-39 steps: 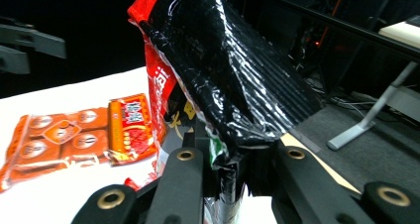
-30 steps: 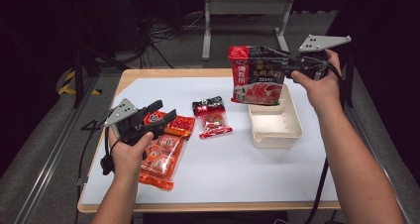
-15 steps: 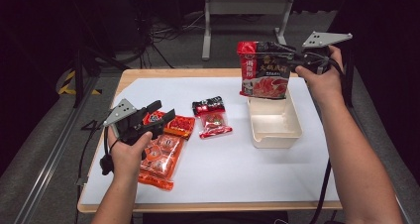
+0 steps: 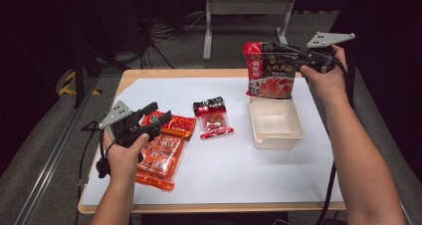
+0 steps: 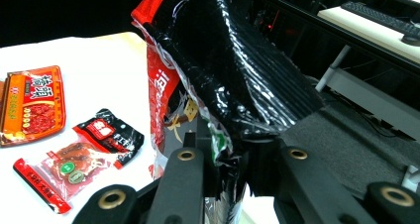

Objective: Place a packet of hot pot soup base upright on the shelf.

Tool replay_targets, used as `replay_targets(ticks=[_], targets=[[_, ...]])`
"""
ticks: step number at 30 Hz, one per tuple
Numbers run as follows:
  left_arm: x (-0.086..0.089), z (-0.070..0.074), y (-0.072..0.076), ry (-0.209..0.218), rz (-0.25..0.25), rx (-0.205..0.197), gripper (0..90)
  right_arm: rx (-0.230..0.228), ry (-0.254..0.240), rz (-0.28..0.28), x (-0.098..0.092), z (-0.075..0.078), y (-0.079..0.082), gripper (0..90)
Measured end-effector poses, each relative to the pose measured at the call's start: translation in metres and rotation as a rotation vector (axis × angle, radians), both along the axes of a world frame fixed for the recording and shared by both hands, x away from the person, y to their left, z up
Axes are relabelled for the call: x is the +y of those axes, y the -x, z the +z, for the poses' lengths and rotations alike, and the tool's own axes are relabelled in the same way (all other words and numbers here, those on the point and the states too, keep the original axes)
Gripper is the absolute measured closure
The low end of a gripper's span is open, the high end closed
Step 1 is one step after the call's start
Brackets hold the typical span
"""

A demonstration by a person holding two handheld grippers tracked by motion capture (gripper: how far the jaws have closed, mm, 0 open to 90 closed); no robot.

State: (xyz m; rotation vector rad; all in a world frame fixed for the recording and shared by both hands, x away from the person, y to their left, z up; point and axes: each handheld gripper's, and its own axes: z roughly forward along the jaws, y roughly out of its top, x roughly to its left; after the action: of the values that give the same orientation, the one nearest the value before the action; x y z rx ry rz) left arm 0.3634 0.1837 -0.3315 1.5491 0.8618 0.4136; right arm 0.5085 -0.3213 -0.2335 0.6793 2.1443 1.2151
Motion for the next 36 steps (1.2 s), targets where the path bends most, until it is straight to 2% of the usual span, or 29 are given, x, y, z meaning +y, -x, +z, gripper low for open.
replay_targets(ticks=[9,12,36], targets=[[0.012,-0.001,0.007,0.001,0.028,0.009,37.4,-0.004,-0.011,0.019,-0.004,-0.009,-0.009,79.2],[0.015,-0.002,0.008,0.0,0.034,0.013,37.4,-0.001,0.002,0.018,-0.004,-0.014,-0.013,79.1],[0.013,-0.003,0.005,0.006,0.03,0.021,36.8,0.015,0.003,-0.009,-0.006,-0.041,-0.019,77.8]])
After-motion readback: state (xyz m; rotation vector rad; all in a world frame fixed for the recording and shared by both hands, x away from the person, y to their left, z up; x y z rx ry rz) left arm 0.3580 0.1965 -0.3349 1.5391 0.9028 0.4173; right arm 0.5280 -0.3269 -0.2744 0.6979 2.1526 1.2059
